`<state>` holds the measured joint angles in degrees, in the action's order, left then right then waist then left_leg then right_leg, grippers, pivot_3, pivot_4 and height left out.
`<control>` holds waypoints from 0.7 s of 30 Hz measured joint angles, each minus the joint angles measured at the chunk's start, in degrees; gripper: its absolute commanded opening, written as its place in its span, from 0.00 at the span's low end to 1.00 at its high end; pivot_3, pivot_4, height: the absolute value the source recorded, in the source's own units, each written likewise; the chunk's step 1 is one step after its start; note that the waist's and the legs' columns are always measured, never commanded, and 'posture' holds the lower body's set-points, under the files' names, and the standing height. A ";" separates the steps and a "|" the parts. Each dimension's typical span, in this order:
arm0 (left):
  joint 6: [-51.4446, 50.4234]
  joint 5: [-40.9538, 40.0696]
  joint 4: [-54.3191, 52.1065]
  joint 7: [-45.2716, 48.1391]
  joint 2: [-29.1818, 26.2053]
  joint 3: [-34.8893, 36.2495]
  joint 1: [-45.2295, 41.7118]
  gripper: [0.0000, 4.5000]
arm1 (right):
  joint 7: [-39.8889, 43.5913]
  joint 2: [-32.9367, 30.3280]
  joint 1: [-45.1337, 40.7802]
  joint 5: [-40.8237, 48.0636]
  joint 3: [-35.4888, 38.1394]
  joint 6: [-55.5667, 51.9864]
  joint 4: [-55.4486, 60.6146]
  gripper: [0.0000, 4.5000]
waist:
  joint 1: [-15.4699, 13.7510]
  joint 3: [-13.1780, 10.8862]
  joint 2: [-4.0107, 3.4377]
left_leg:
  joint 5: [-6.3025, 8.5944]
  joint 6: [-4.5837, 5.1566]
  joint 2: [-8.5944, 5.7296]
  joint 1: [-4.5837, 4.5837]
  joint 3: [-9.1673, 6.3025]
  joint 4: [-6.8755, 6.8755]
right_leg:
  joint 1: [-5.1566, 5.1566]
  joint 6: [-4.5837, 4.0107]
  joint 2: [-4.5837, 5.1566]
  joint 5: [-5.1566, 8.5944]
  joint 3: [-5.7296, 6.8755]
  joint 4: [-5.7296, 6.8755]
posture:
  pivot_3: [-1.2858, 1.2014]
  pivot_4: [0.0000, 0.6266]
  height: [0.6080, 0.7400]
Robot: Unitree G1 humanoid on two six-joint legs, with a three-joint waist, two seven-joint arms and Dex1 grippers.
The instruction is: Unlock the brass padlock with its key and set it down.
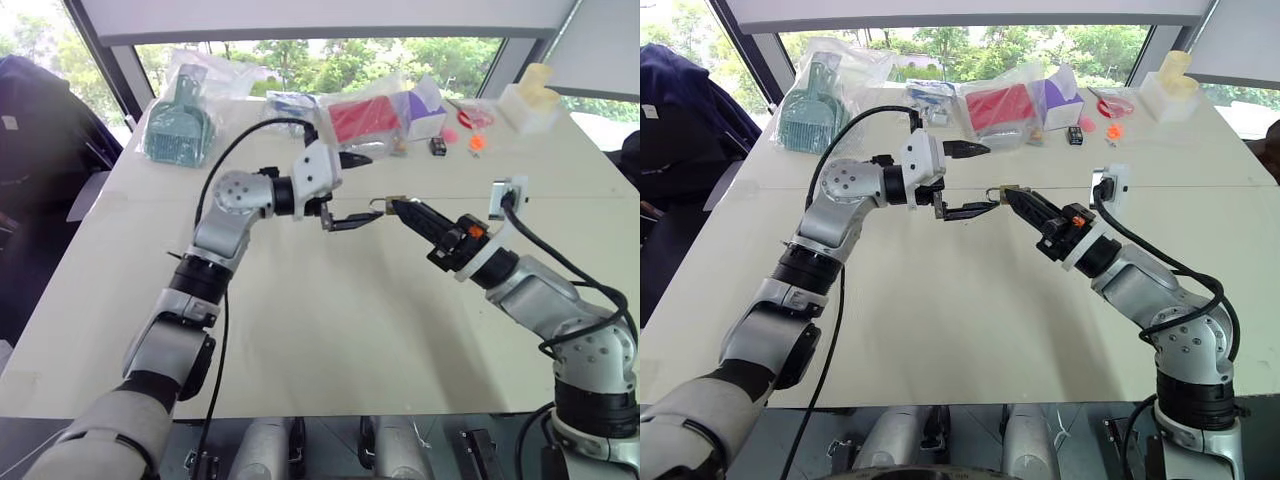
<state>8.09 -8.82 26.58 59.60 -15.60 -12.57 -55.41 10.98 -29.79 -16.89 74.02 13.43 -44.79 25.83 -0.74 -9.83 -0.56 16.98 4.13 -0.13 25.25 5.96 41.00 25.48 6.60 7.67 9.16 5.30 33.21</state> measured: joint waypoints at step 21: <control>6.24 4.53 6.45 -4.83 2.14 0.05 -2.67 1.00 | -1.67 1.21 0.60 1.04 -1.23 -0.09 1.39 0.00 | 0.00 0.00 0.00 | 0.00 0.01 0.00 0.00 0.00 0.00 | 0.01 0.00 0.01 0.00 0.00 0.00 | 0.52 0.24 0.96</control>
<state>14.33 -4.29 33.04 54.77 -13.46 -12.52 -58.07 9.31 -28.58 -16.29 75.06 12.20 -44.87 27.22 -0.75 -9.83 -0.56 16.98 4.14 -0.13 25.25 5.97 41.00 25.49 6.60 7.68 9.16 5.30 33.21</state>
